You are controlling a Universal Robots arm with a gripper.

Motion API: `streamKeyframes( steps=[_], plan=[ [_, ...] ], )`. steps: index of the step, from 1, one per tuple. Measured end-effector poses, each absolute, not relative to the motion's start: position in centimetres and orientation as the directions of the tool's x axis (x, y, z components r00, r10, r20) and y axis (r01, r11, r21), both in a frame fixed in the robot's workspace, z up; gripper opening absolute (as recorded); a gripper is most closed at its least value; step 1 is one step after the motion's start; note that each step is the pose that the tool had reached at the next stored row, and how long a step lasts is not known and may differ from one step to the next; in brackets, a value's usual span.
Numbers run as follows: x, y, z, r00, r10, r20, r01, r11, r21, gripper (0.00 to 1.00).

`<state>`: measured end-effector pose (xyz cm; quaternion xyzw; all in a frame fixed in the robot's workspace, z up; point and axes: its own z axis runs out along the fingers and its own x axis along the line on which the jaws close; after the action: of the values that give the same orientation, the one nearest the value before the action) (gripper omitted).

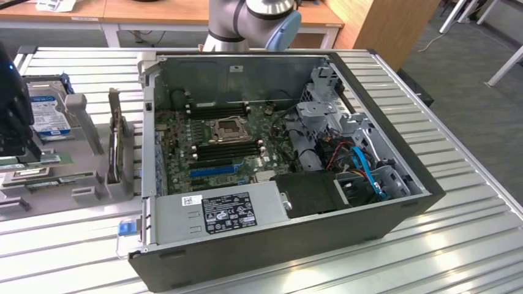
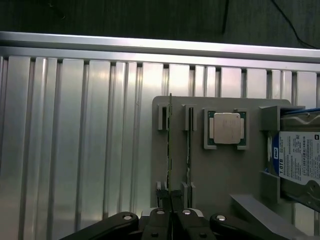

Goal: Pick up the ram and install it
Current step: 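Pick up the ram and move it above insertion slot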

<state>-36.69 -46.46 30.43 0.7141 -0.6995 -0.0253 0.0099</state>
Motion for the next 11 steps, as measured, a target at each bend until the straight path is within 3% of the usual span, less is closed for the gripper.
streamKeyframes(
  steps=[11],
  plan=[
    [-36.7,-46.5,33.2,0.017,-1.000,-0.022,-0.999,-0.018,0.050,0.12]
  ],
)
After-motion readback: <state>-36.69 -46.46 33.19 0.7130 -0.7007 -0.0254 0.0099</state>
